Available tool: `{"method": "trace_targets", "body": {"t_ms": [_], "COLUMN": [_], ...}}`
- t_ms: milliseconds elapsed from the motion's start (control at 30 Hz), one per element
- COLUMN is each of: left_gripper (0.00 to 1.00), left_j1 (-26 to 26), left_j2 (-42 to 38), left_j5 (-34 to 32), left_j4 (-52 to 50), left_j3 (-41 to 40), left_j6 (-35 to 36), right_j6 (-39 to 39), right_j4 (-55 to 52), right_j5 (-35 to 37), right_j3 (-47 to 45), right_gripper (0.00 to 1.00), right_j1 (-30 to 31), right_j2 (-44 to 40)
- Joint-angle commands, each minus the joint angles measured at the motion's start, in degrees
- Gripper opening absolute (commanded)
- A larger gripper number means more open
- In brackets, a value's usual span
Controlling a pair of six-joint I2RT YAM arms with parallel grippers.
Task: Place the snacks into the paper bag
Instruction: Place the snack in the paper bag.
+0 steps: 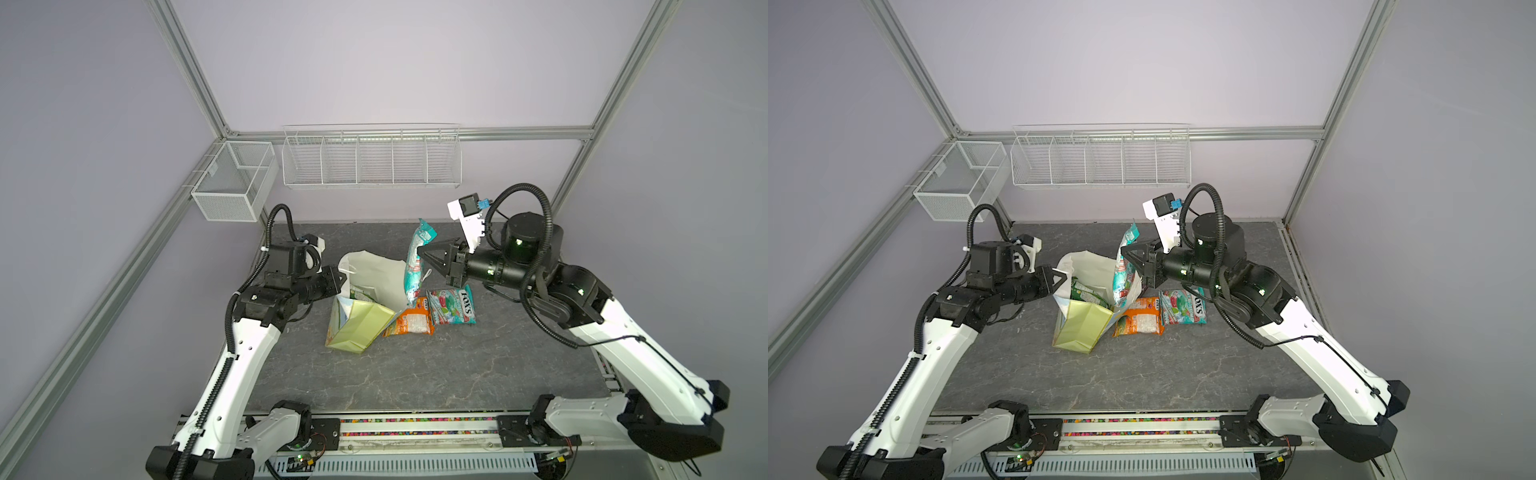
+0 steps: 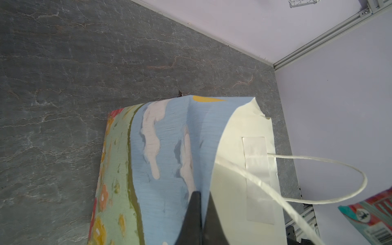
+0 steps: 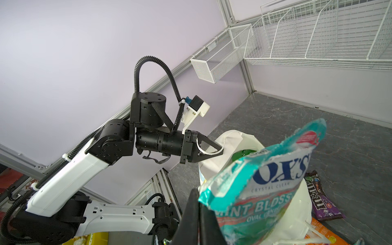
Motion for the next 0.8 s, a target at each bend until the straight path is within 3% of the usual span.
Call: {"method": "trace_targets", "body": {"t_ms": [0,767], "left_gripper": [0.00,0.00], "left_j1": [-0.1,-0.1], "left_j2": [-1.6,-1.3], "left_j5": [1.0,1.9], "left_j4": [2.6,2.4], "left_j3": [0.5,1.0], "left_j6": [0.4,0.5], "right_j6": [-0.4,3.5], "right_j4": [5.5,10.5], "right_j5": [-1.1,-6.9], "right_j3": [1.6,4.7], "right_gripper": [0.07,0.07], "right_j1": [0.4,0.4], "right_j2": [1.1,13.6]}}
